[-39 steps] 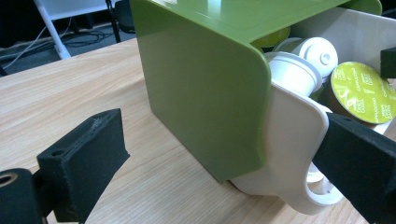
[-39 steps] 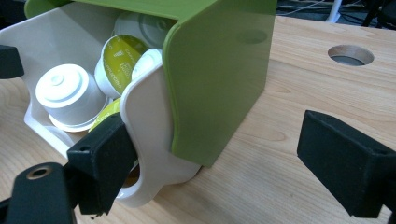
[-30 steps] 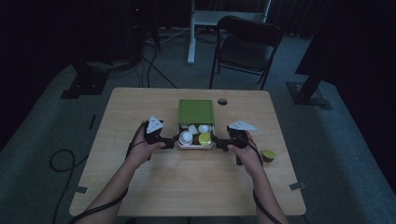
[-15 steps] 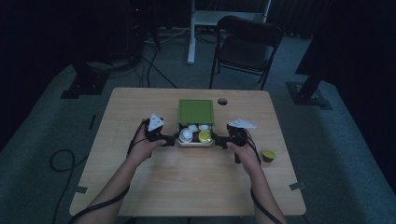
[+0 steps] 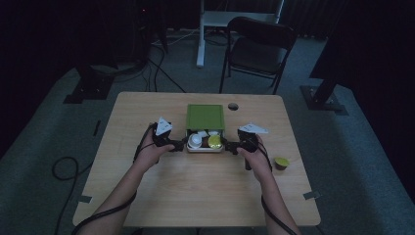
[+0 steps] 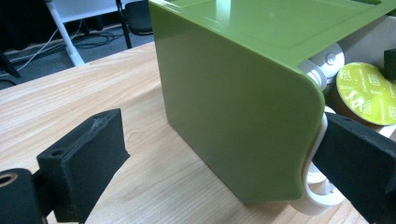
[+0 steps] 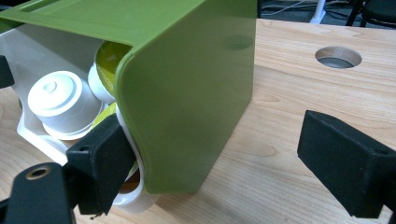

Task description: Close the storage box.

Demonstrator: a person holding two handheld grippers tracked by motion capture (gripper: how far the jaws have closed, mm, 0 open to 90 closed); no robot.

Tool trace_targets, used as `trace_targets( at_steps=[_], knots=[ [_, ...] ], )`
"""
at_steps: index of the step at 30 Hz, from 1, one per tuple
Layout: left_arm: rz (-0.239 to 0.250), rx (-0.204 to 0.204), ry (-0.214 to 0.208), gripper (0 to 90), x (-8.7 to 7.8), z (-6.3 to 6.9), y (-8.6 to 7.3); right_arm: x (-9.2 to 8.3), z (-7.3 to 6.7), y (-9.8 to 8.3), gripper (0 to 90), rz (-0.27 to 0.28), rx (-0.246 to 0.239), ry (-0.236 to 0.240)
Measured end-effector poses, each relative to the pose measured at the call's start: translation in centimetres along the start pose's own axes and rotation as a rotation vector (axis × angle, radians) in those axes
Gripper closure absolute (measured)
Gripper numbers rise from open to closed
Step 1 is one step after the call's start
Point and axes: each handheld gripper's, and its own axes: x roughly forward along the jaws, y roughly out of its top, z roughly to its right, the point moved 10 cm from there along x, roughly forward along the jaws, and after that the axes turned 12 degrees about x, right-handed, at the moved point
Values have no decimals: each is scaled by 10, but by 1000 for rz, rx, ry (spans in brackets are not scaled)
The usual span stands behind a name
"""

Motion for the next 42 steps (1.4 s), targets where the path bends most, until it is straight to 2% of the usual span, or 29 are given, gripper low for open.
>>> trace_targets(
  at_steps=[14,21,26,28,31,38,41,42],
  knots=[
    [-5,-15,12,40,3,-2,0,3,1,2,119,13,8,-17],
    [-10,-4,23,41,3,-2,1,5,0,5,116,28,17,-45],
    [-3,-19,23,41,3,-1,1,5,1,6,112,44,14,-58],
    [0,-16,21,46,3,-1,2,5,3,7,112,62,8,-79],
    [-2,-21,19,46,3,-1,2,6,3,6,118,53,43,-63],
    [22,-30,12,47,0,2,9,4,-1,5,129,40,23,-55],
    [23,-21,3,47,-1,4,10,4,-6,6,125,49,54,-33],
    [21,-20,2,47,-2,4,9,4,-6,6,125,48,51,-34]
  ],
)
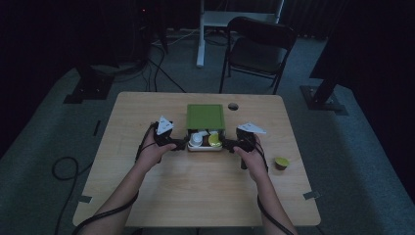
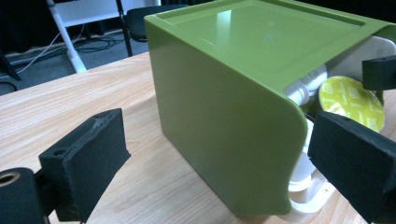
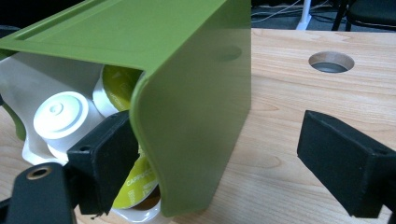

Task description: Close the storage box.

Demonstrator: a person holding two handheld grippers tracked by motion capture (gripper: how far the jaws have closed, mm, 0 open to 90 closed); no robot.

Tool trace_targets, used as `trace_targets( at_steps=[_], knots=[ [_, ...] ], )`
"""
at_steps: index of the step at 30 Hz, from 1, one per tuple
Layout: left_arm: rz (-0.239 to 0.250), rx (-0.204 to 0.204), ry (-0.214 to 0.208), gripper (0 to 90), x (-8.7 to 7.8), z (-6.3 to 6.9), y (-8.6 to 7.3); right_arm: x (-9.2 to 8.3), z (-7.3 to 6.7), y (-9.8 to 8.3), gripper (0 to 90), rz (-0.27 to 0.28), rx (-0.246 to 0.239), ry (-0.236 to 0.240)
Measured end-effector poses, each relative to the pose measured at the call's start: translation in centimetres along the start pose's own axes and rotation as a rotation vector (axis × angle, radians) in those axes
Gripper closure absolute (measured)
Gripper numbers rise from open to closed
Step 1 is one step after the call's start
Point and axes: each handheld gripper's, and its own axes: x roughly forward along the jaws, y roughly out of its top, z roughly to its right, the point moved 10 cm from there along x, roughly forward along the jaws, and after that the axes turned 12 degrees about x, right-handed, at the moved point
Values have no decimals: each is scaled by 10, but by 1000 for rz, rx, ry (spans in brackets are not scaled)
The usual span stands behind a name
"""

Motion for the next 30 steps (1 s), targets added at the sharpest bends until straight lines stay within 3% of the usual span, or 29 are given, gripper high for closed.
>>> trace_targets(
  at_steps=[10,14,19,30],
  knots=[
    [5,-16,-11,46,-6,3,0,-6,-5,-3,125,-14,-52,22],
    [-1,-7,-20,46,-11,7,-3,-9,-5,-5,125,-23,-49,18],
    [-6,-6,-13,46,-19,9,-5,-14,-7,-4,125,-20,-83,-1],
    [-27,-4,-13,46,-29,15,-15,-27,-5,-10,125,-9,-84,-9]
  ],
)
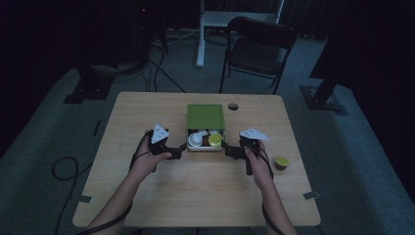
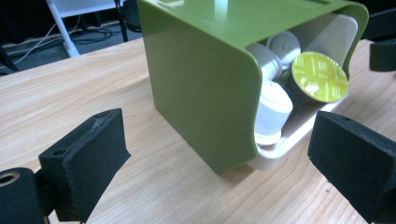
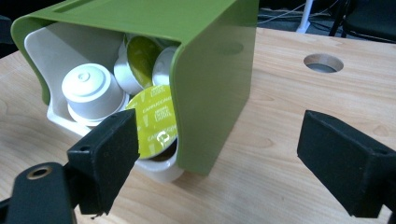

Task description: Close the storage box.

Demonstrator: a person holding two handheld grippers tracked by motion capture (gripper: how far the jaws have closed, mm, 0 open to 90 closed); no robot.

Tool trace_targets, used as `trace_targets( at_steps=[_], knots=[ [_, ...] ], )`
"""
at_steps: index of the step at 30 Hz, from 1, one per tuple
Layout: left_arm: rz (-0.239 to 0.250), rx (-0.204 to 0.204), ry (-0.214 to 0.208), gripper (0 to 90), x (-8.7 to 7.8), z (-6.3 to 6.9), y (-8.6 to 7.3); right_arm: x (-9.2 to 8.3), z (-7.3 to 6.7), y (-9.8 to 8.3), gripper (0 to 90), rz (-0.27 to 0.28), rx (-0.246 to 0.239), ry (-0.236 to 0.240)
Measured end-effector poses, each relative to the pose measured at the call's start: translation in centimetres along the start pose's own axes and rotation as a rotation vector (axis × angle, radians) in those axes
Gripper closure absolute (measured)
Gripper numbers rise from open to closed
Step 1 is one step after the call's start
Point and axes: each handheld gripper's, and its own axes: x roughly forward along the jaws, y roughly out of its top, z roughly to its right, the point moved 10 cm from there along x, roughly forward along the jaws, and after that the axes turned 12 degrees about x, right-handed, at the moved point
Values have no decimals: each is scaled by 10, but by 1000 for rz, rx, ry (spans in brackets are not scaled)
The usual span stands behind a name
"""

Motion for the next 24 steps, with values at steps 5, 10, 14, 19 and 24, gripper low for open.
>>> trace_targets(
  at_steps=[5,10,14,19,24],
  knots=[
    [-10,2,-11,46,-3,5,-5,-7,5,-6,125,-4,-1,-10],
    [-17,-15,-6,46,-6,4,-11,-13,10,-9,125,0,4,-21],
    [-38,-18,-5,46,-12,3,-22,-21,15,-17,125,-10,0,-27],
    [-55,-17,-5,46,-17,3,-32,-28,21,-23,125,-13,4,-35],
    [-72,-32,-4,46,-20,3,-42,-36,27,-29,126,-13,11,-42]
  ],
)
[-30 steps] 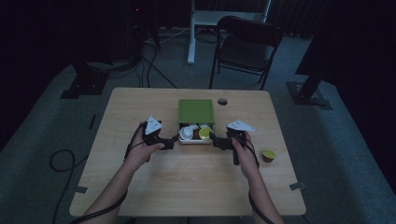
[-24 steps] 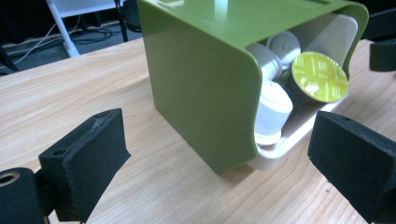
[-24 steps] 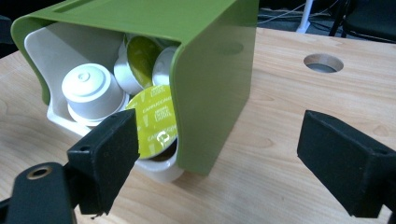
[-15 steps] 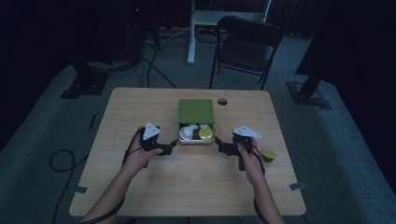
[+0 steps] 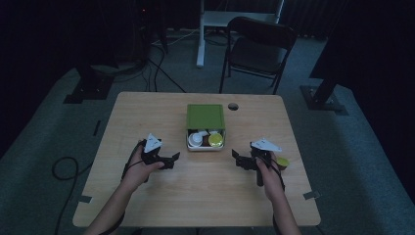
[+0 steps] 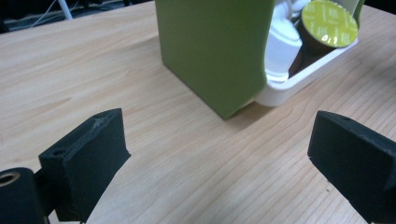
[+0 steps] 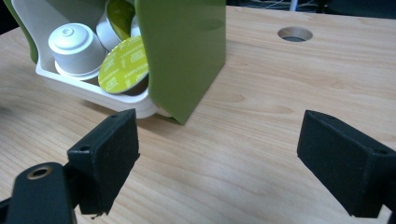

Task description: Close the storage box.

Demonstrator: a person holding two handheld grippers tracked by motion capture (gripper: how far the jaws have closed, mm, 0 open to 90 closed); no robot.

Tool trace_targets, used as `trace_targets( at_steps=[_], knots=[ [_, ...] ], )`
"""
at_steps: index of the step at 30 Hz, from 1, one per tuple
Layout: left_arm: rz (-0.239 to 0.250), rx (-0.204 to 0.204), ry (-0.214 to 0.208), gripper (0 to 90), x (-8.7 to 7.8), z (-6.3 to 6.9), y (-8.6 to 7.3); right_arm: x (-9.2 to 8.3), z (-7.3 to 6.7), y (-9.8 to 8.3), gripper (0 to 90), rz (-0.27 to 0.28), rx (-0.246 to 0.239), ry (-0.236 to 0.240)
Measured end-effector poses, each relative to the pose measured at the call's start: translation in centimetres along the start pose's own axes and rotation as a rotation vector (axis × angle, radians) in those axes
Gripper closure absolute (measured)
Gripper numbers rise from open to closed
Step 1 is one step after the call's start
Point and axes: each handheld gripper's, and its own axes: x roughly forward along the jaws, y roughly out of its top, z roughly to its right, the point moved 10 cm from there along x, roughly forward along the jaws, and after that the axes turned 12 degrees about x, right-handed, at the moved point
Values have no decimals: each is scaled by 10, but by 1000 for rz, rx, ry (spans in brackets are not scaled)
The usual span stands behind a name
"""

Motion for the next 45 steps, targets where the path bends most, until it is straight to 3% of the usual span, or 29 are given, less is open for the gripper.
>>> trace_targets(
  at_steps=[22,34,45],
  knots=[
    [-39,-31,24,46,-26,-6,-36,-42,21,-27,126,-16,-6,-37],
    [-42,-45,43,47,-43,-7,-50,-64,40,-46,126,-25,10,-77],
    [-77,-68,73,46,-58,-12,-77,-77,56,-58,126,-39,23,-135]
  ],
)
